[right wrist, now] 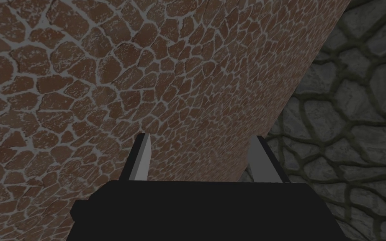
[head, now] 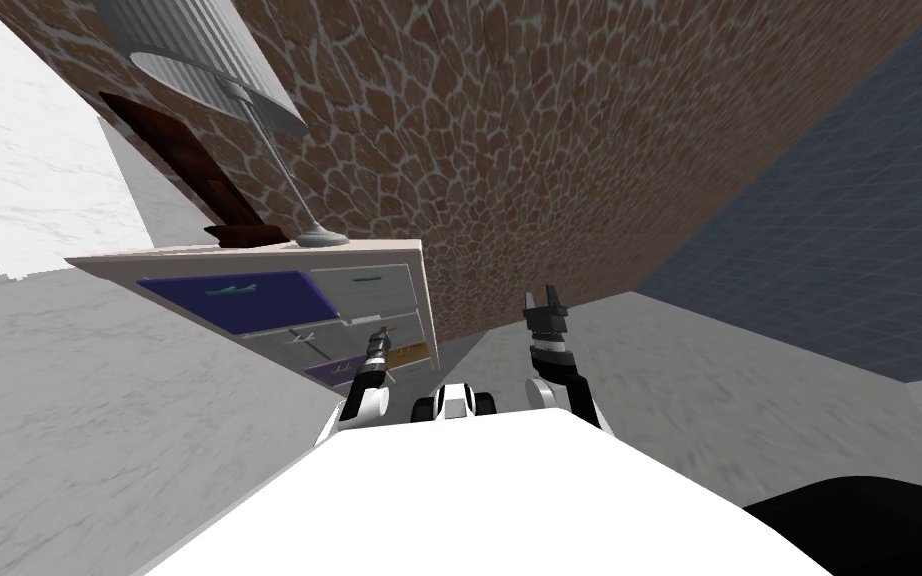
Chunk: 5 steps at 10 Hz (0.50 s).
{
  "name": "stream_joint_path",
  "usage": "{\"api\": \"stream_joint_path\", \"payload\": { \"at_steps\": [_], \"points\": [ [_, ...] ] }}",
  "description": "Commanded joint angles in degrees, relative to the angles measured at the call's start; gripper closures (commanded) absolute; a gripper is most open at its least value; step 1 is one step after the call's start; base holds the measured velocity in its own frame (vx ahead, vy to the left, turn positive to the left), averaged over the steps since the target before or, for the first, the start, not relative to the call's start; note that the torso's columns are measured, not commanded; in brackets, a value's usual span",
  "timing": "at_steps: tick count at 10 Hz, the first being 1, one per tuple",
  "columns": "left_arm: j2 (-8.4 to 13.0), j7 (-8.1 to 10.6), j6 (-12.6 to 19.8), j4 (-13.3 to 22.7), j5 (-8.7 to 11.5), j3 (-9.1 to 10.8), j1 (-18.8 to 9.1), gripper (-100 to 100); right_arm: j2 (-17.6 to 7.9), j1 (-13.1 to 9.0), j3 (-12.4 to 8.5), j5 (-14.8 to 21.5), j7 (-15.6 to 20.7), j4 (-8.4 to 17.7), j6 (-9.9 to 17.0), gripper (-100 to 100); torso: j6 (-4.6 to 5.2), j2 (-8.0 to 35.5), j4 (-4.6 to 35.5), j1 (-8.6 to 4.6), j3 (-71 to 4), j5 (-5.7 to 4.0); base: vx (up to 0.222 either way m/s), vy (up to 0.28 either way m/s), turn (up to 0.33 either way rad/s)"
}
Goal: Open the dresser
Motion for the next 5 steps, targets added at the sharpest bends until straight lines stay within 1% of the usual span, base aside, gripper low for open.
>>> {"api": "stream_joint_path", "payload": {
  "at_steps": [1, 2, 3, 5],
  "points": [
    [0.0, 0.12, 0.4, -1.6, -0.1, -0.44, 0.9, 100, 0.0, 0.0, 0.0, 0.0, 0.0, 0.0, 0.0, 0, -0.04, -0.1, 0.0, 0.08, -0.1, -0.04, -0.220, -0.058, 0.004],
    [0.0, 0.07, 0.5, -0.9, 0.0, -0.36, 0.8, 100, 0.0, 0.0, 0.0, 0.0, 0.0, 0.0, 0.0, 0, -0.06, -0.2, 0.1, 0.03, -0.1, -0.08, -0.105, -0.035, 0.002],
    [0.0, 0.18, 0.5, -1.6, -0.1, -0.72, 1.7, 100, 0.0, 0.0, 0.0, 0.0, 0.0, 0.0, 0.0, 0, -0.04, -0.5, 0.0, 0.11, -0.3, -0.11, -0.139, -0.022, 0.004],
    [0.0, 0.26, 0.3, -2.4, -0.1, -1.01, 2.3, 100, 0.0, 0.0, 0.0, 0.0, 0.0, 0.0, 0.0, 0, -0.07, -0.2, 0.0, 0.10, -0.2, -0.02, -0.194, -0.048, 0.010]
  ]
}}
